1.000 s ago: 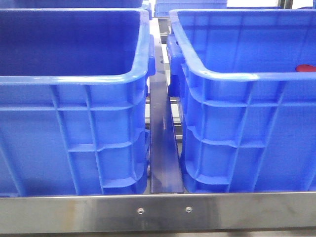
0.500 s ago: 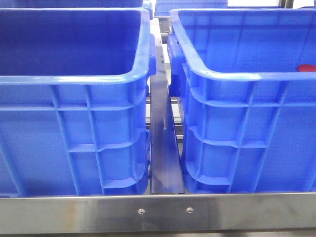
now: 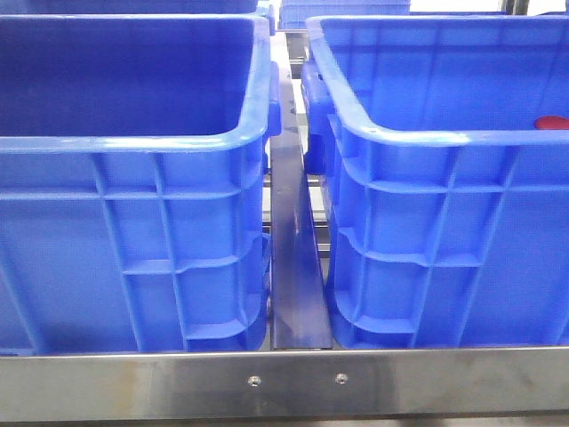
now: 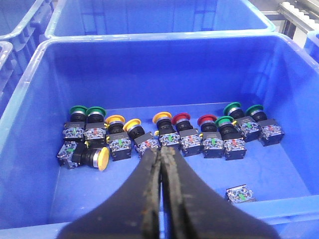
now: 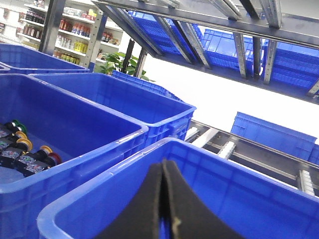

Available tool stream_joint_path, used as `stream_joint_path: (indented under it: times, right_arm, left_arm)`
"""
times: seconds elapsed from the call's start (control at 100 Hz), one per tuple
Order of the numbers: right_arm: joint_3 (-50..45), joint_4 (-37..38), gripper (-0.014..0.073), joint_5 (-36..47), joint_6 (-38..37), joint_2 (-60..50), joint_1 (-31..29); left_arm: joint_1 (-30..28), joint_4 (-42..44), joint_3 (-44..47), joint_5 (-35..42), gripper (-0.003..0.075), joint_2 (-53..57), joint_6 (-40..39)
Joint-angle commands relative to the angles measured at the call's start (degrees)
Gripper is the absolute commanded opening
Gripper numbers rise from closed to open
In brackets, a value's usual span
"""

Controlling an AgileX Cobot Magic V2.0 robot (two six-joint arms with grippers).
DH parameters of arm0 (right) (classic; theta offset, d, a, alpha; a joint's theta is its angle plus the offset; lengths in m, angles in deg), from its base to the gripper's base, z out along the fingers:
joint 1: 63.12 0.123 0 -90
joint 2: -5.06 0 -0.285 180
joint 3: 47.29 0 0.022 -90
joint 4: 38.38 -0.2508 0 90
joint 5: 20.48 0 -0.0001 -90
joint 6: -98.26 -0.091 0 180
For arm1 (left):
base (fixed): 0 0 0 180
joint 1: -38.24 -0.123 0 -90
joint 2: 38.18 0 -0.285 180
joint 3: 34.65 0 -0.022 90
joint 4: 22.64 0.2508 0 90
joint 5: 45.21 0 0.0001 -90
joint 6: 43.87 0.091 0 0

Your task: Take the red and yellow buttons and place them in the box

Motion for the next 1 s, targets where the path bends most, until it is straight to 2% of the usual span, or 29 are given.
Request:
stream_joint_path:
  times: [0.0, 0.27, 0.44, 0.7, 0.87, 0.91, 0.99]
  right_arm:
    - [1.48, -4.57, -0.0067, -0.49, -0.14, 0.61, 0.2]
    - [1.48, -4.57, -0.0067, -0.49, -0.14, 0.61, 0.2]
    - [1.48, -4.57, -0.0067, -0.49, -0.14, 0.61, 0.2]
    - [1.48, -4.57, -0.0067, -0.49, -0.14, 0.61, 0.2]
    - [1.48, -4.57, -0.0067, -0.49, -0.14, 0.61, 0.2]
    - [1.48, -4.57, -0.0067, -0.42, -0.14, 0.61, 0.2]
    - [1.48, -4.57, -0.0067, -0.71, -0.14, 0.7, 0.2]
  left_arm:
    - [-0.06, -0.82, -1.56, 3.98, -0.002, -0.62, -0.5]
    - [-0.06, -0.56, 0.06, 6.0, -0.002, -0.62, -0.5]
    - [-0.42, 2.49, 6.73, 21.22, -0.002, -0.32, -0.5]
    - [-2.34, 3.12, 22.45, 37.89, -0.002, 4.51, -0.5]
    - [-2.34, 1.4, 31.82, 40.21, -0.002, 12.11, -3.91]
    - [-2.34, 1.4, 31.42, 34.31, -0.002, 13.95, -4.18]
    - [-2.43, 1.88, 31.54, 34.51, -0.002, 13.29, -4.6]
